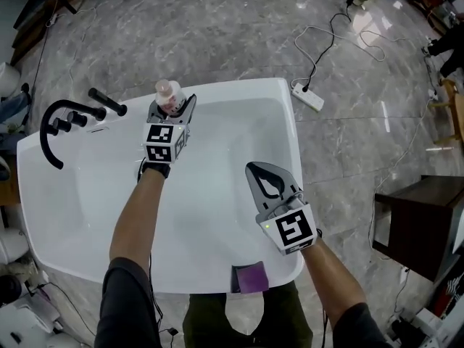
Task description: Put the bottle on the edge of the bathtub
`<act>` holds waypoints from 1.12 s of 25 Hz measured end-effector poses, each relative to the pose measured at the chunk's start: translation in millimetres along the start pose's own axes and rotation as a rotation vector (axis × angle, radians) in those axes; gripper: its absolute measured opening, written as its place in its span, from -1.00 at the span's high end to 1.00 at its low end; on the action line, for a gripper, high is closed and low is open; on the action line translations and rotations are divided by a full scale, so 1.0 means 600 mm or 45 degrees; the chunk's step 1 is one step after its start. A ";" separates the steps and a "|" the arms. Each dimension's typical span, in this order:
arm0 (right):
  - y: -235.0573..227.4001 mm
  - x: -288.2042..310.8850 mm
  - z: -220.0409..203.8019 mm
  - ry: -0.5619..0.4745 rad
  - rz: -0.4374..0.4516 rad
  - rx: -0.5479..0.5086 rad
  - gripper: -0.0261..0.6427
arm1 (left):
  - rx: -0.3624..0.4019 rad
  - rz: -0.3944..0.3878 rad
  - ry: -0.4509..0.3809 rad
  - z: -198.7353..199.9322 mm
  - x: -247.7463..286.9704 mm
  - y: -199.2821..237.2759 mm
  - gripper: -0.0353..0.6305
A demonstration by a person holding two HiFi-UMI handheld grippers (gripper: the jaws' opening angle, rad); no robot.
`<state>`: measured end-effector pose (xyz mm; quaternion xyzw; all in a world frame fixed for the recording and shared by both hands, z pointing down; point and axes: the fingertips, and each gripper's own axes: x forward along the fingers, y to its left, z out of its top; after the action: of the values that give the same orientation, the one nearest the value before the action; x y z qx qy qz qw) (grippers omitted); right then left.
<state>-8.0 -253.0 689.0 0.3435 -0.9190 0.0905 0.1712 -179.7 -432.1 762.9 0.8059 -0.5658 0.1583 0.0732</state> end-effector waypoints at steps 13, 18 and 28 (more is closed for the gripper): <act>-0.029 -0.006 -0.092 0.089 0.016 0.037 0.92 | 0.005 0.032 -0.023 -0.001 0.085 0.016 0.22; -0.042 -0.003 -0.101 0.089 0.022 0.044 0.92 | -0.014 0.050 -0.019 -0.009 0.108 0.023 0.21; -0.058 0.017 -0.110 0.078 0.022 0.056 0.92 | -0.022 0.068 -0.041 -0.021 0.126 0.040 0.21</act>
<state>24.7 -266.2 755.7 0.3363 -0.9140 0.1227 0.1911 -180.5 -504.0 798.9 0.7923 -0.5895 0.1423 0.0666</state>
